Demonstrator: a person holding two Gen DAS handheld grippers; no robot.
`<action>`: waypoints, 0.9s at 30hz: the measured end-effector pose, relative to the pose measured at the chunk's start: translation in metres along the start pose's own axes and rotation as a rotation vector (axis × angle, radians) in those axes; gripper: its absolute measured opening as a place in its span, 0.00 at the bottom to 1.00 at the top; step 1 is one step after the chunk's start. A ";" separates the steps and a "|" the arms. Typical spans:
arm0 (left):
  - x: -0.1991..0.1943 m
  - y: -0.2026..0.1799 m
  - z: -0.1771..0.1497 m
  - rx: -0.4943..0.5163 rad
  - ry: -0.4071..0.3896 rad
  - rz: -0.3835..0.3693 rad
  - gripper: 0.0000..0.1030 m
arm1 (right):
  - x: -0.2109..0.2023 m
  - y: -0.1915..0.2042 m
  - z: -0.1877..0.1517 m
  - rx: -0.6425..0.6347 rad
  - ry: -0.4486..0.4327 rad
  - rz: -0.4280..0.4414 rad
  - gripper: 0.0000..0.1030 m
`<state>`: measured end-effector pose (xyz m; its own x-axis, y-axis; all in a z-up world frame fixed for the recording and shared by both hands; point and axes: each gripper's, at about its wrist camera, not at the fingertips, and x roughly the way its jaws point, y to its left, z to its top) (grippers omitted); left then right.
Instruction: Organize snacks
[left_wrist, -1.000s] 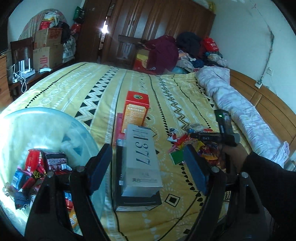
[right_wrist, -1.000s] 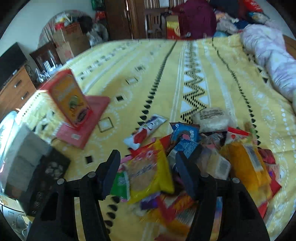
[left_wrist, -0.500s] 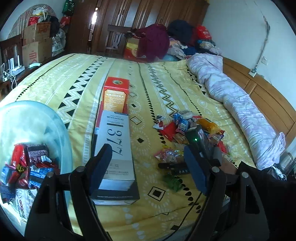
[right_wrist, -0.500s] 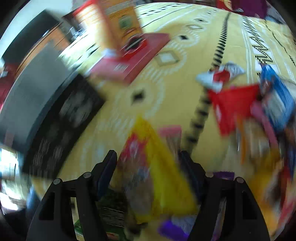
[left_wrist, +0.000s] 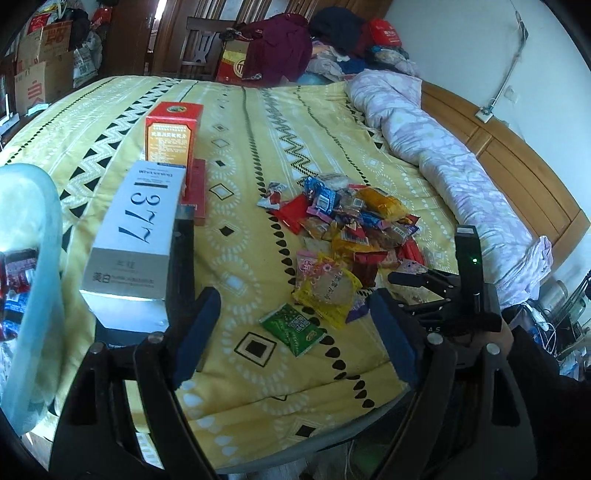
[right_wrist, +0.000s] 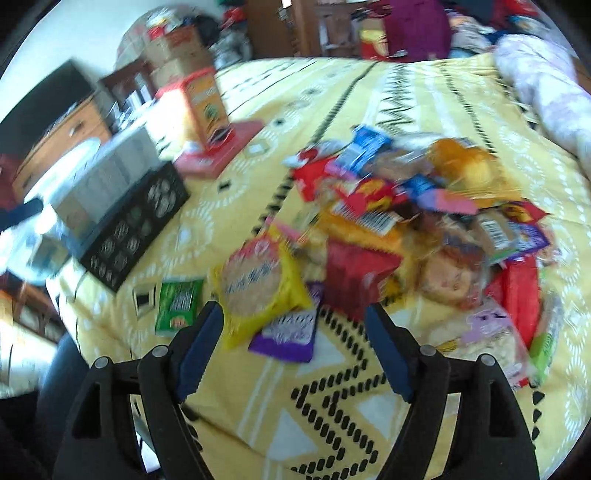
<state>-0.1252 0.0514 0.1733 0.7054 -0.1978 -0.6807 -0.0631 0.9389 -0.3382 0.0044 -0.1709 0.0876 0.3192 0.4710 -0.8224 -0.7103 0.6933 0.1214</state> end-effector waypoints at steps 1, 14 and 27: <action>0.001 -0.001 -0.002 -0.001 0.005 -0.001 0.81 | 0.007 0.006 0.001 -0.030 0.018 0.002 0.82; 0.040 -0.022 -0.023 0.004 0.131 -0.035 0.82 | 0.066 0.039 0.008 -0.180 0.064 -0.077 0.71; 0.118 -0.010 -0.050 -0.078 0.248 0.009 0.81 | -0.015 -0.003 -0.056 0.148 -0.068 -0.031 0.65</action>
<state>-0.0763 0.0046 0.0636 0.5102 -0.2621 -0.8191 -0.1297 0.9181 -0.3746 -0.0331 -0.2108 0.0683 0.3844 0.4808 -0.7881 -0.6007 0.7785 0.1819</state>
